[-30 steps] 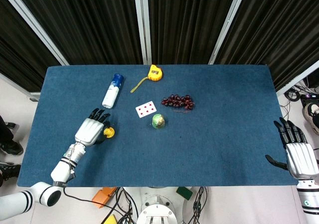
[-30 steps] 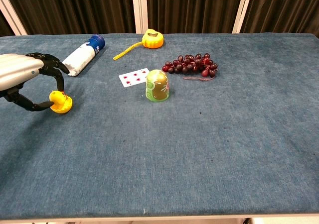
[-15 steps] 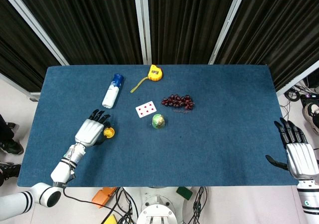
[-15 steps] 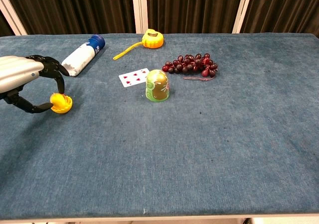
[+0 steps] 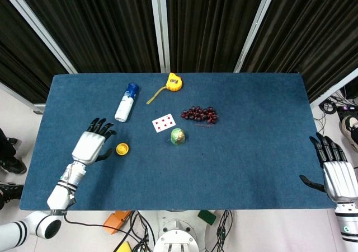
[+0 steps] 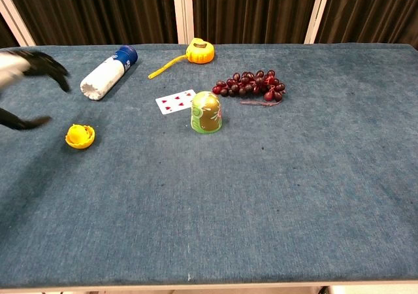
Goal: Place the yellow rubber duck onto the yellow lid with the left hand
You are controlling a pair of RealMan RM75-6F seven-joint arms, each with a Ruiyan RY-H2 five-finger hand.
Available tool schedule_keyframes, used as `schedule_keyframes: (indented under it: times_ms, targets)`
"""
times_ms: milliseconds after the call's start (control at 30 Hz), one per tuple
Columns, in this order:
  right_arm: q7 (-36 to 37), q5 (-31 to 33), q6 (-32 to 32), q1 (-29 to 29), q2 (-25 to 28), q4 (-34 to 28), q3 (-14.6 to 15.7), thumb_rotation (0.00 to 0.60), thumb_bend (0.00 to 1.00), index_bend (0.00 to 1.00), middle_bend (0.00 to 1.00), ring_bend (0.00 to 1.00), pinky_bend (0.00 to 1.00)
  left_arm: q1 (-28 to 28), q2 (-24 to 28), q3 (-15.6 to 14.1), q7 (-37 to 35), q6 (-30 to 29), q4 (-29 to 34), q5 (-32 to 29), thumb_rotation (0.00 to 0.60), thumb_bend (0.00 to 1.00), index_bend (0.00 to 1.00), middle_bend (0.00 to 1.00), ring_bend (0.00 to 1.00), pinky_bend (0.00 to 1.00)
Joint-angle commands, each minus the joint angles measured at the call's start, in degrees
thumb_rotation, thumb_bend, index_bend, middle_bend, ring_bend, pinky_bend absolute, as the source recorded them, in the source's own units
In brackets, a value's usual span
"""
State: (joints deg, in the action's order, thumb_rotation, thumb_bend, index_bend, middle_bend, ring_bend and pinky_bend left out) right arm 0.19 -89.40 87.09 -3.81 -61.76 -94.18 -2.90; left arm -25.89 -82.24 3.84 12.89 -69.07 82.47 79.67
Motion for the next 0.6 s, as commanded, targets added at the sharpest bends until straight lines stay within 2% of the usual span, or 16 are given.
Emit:
schedule_keyframes:
  times_ms: [33, 267, 467, 600]
  targets:
    - [0.58, 0.15, 0.07, 0.15, 0.06, 0.34, 0.02, 0.600, 0.22, 0.00, 0.05, 0.00, 0.16, 4.91, 4.75, 0.07, -5.67, -6.19, 2.38, 0.19, 0.600, 0.34, 0.28, 0.14, 0.00, 0.00]
    - [1.61, -0.46, 0.13, 0.12, -0.18, 1.07, 0.24, 0.600, 0.22, 0.00, 0.05, 0.00, 0.16, 13.36, 9.28, -2.64, -12.40, -14.83, 1.86, 0.76, 0.600, 0.34, 0.27, 0.14, 0.01, 0.00]
    - [0.94, -1.89, 0.01, -0.37, -0.25, 0.45, 0.50, 0.600, 0.22, 0.00, 0.05, 0.00, 0.16, 20.41, 10.27, -5.52, -14.86, -22.41, 2.06, 2.73, 0.600, 0.33, 0.27, 0.14, 0.01, 0.00]
    - [0.28, -2.35, -0.41, -0.80, -0.08, -0.19, 0.53, 0.600, 0.22, 0.00, 0.05, 0.00, 0.16, 23.62, 10.99, -6.76, -16.99, -24.80, 2.30, 3.33, 0.600, 0.33, 0.27, 0.14, 0.01, 0.00]
